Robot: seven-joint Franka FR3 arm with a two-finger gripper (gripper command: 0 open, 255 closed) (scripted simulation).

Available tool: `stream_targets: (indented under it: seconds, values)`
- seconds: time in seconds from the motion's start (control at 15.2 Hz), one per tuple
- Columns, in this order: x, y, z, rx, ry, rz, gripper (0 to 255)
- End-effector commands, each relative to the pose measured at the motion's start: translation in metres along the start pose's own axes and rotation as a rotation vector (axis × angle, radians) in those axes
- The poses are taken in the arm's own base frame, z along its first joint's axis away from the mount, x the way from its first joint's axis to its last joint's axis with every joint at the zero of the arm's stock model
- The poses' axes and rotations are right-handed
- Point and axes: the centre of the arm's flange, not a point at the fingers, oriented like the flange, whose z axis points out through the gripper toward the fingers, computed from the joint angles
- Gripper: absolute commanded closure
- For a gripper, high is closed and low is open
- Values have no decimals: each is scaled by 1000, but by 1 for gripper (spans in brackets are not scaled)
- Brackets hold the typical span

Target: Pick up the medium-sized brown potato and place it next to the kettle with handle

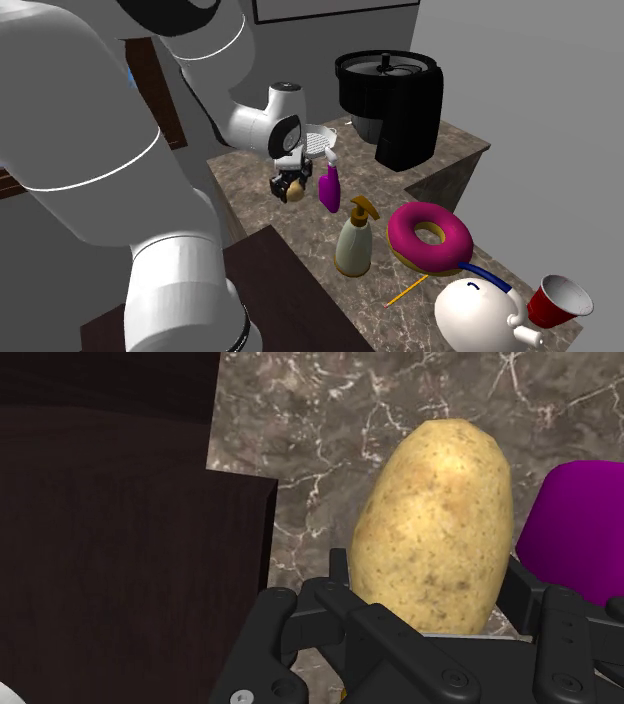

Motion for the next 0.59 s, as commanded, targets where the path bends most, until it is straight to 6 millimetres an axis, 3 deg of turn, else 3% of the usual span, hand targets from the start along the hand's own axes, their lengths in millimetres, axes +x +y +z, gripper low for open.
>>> stream_targets:
  seconds: [0.0, 0.53]
  values:
    - [0, 0, -11, -1, -3, 1, 255]
    - [-1, -2, -53, -1, -3, 1, 255]
